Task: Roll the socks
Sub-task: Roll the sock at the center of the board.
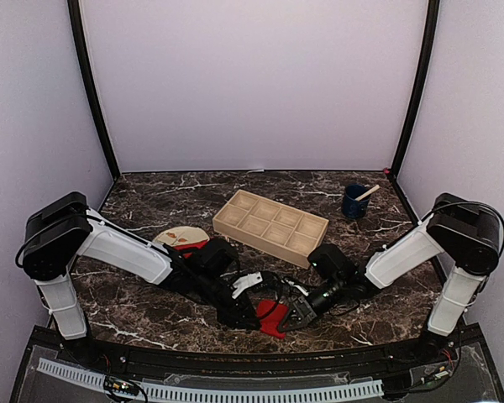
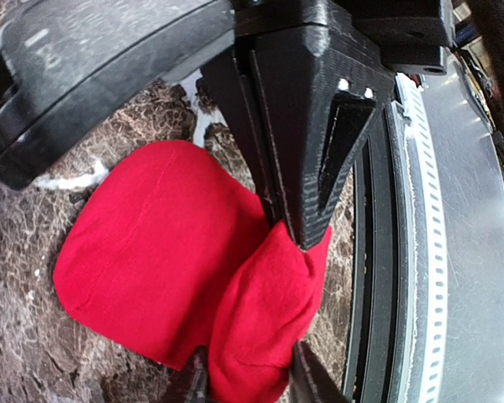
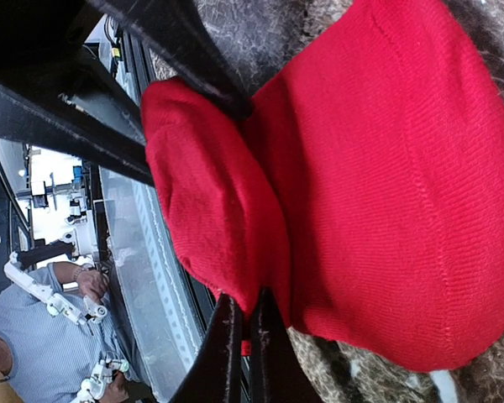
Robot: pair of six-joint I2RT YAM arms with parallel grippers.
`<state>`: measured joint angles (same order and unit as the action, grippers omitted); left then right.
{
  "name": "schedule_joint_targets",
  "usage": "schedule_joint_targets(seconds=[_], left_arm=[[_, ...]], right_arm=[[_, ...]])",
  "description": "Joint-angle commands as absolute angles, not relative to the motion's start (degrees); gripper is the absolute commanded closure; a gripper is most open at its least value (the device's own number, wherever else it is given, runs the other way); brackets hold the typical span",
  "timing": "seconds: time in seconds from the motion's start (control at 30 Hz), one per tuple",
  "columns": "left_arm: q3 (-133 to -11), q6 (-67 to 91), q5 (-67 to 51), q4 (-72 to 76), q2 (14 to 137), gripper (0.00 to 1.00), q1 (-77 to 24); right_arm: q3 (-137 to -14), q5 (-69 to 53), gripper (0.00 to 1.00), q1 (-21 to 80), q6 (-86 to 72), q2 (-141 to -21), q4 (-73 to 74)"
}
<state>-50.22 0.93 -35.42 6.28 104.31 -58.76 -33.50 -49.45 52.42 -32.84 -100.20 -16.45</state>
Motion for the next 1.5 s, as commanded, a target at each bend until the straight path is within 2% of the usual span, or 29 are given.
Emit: schedule_joint_targets(seconds=[0.0,0.27,0.53,0.7,1.0,1.23,1.47], left_arm=[[-51.27,0.62,-34.62,5.1,104.0,0.72,-59.15],[-51.36,0.85,-35.7,4.57,104.19,1.0,-59.24],[-51.45,2.25,-36.61,3.34,105.29,1.0,-59.23],[-52.27,5.34,-37.51,1.54,107.02,1.0,-59.16],[-53.36,12.56,-39.66,2.02,109.19,1.0,-58.56],[-55.24,16.19,-41.99,-0.05,110.43,1.0,-56.93],[-57.83,17.73,-42.01,-3.8,111.07,1.0,-56.22]], right_arm=[[-33.33,-48.88,1.0,51.94,-31.49,-101.04,-15.62],[-33.62,-47.89,1.0,51.77,-31.09,-101.25,-15.0],[-34.77,-44.83,1.0,51.68,-28.53,-100.22,-10.96],[-35.26,-39.61,0.85,51.68,-25.4,-97.39,-6.85],[-32.7,-33.06,0.73,51.68,-22.74,-91.8,-6.26],[-30.26,-25.3,0.72,53.6,-20.67,-84.32,-6.21],[-30.93,-7.91,0.71,62.2,-15.79,-78.44,-2.38]])
